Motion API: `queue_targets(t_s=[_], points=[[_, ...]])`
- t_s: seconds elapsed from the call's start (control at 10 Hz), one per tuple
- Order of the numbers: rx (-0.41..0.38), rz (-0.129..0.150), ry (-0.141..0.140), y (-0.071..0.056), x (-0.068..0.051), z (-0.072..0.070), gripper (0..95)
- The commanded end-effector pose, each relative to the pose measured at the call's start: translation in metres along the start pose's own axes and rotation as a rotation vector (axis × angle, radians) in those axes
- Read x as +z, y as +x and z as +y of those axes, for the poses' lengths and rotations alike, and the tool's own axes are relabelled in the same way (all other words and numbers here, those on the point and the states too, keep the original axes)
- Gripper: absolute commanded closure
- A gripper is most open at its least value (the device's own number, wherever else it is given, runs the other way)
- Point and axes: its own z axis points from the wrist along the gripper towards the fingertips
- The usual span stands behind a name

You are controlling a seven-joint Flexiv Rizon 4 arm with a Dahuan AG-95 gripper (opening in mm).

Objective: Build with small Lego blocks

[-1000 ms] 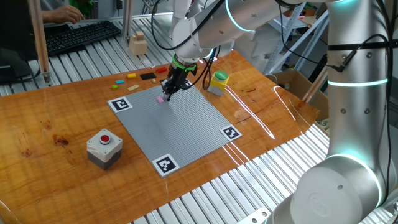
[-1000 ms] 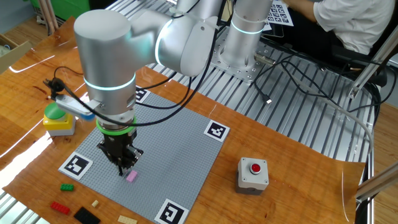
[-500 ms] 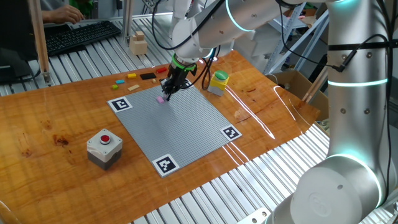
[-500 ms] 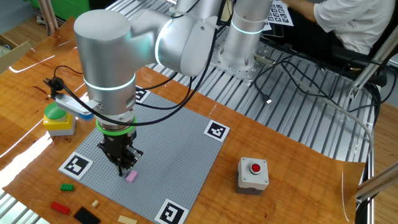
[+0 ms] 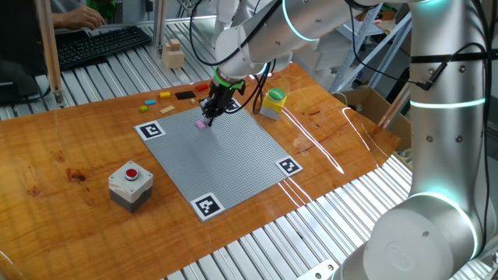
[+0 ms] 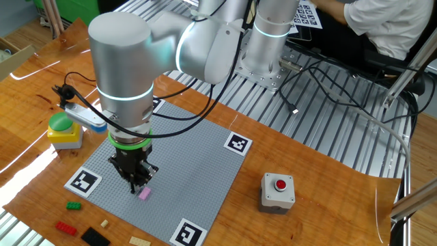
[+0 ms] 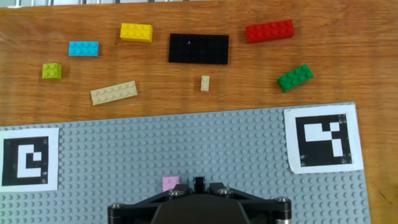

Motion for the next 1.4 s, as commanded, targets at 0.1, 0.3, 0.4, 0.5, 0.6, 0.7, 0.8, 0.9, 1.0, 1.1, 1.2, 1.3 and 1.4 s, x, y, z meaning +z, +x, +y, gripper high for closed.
queue_targets(t_s=[0.1,0.3,0.4,0.5,0.6,0.7,0.8,0.9,1.0,1.1,1.2,1.3,1.4], points=[[-0.004,-0.001,-0.003,0.0020,0.0118,0.0010,95.0],[-0.005,-0.007,-0.001,0.0032,0.0155,0.0003,95.0],[0.000,-0.013,0.005,0.0031,0.0155,0.0003,95.0],[0.004,-0.014,0.006,0.0031,0.0155,0.0002,95.0],[0.005,-0.014,0.010,0.0030,0.0153,0.0003,95.0],[0.007,-0.013,0.011,0.0030,0.0153,0.0003,95.0],[0.008,-0.013,0.014,0.0029,0.0152,0.0003,95.0],[0.012,-0.013,0.018,0.0029,0.0149,0.0004,95.0],[0.015,-0.013,0.023,0.0028,0.0149,0.0003,95.0],[0.019,-0.012,0.031,0.0028,0.0149,0.0003,95.0],[0.024,-0.009,0.033,0.0028,0.0148,0.0004,95.0],[0.028,-0.004,0.031,0.0027,0.0145,0.0004,95.0],[0.035,-0.006,0.028,0.0024,0.0144,0.0004,76.0]])
